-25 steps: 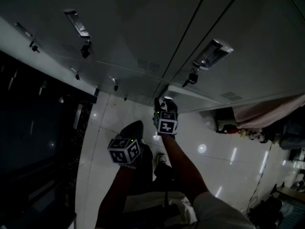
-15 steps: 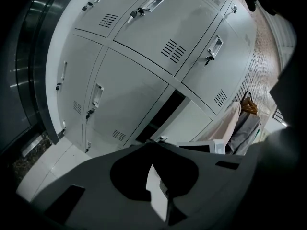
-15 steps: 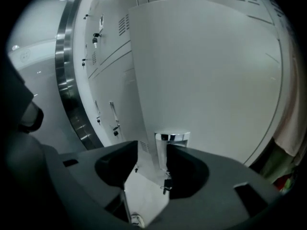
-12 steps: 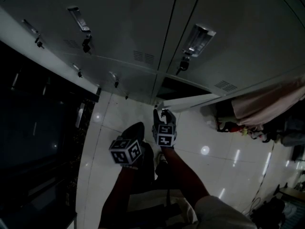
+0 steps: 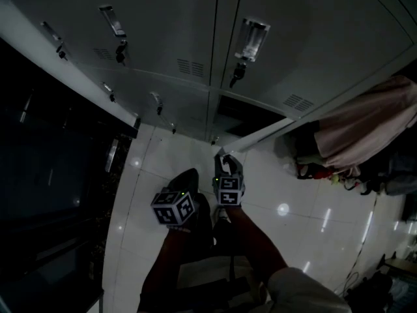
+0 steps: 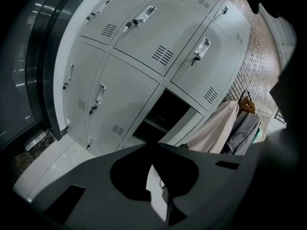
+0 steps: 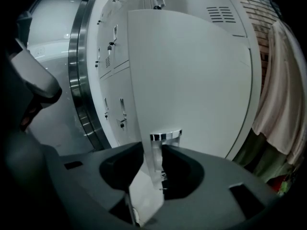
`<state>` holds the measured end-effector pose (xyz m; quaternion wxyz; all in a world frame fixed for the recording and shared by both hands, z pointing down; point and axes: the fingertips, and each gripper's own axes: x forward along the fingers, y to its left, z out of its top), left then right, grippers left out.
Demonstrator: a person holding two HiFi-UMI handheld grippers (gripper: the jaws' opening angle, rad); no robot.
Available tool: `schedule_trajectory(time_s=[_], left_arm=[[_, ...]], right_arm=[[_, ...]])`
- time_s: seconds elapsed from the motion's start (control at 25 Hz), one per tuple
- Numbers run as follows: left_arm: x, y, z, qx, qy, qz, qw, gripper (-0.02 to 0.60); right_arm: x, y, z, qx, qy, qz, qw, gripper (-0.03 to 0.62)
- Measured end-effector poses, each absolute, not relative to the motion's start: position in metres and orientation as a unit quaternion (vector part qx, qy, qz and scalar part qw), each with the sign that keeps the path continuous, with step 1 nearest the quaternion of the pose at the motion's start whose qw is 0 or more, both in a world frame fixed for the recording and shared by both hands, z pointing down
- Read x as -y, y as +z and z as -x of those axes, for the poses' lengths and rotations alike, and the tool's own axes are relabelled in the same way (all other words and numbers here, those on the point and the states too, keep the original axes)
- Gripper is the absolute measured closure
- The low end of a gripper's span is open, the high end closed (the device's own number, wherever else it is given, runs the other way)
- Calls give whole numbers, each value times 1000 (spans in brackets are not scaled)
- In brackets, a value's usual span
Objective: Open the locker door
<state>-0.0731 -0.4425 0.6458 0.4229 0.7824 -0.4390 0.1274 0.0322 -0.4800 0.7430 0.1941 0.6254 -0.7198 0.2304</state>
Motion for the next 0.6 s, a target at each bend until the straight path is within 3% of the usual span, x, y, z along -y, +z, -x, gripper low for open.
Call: schedule_trajectory(time_s=[0.24, 0.6], left_arm=[[421, 640, 59, 435, 131, -788, 414, 583], [377, 642, 14, 403, 146, -808, 404, 583]], right_arm=[[444, 743, -48, 716, 234, -626, 201, 416], [383, 742, -82, 715, 245, -621, 208, 417]])
